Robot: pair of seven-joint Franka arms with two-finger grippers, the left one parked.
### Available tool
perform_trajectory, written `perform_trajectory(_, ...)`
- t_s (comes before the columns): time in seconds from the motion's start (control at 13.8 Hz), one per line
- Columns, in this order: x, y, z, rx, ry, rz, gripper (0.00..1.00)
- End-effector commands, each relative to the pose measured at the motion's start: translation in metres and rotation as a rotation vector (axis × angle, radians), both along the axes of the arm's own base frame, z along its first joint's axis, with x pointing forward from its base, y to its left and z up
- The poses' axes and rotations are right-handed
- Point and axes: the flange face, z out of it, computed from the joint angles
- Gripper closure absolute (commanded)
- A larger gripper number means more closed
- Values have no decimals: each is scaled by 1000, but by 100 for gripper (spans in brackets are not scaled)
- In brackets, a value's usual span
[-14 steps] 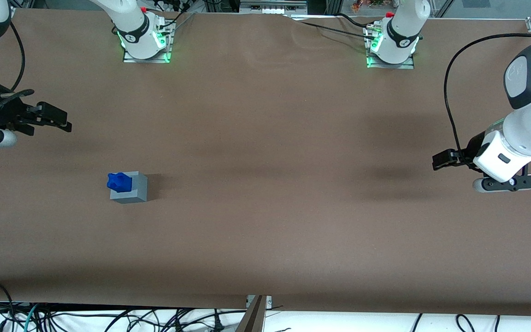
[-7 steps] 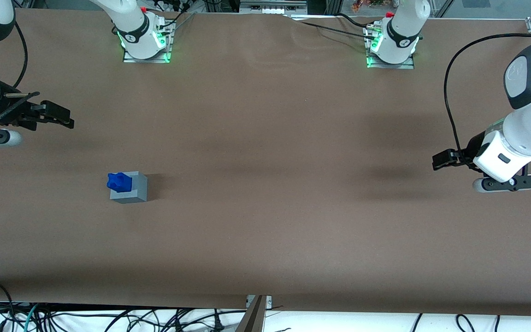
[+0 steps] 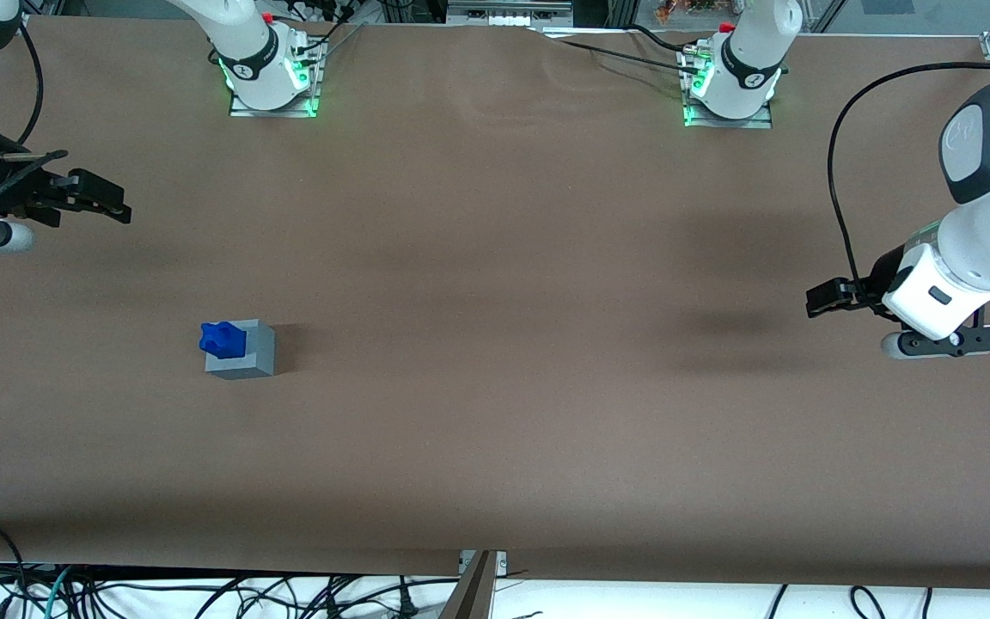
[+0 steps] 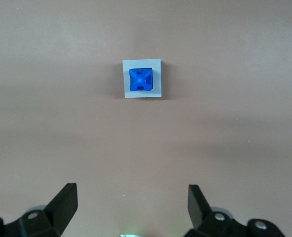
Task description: Insert blue part into gray base with right arm
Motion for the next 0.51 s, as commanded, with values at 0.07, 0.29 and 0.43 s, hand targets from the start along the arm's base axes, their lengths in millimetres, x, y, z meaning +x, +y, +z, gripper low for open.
perform_trajectory(0.07,-7,-3,6,-23,-6,-4,1)
perform_trajectory(0.29,-4,-2,7,-21,-12,-3,1)
perform_trajectory(0.43,-4,-2,11,-37,-19,3,1)
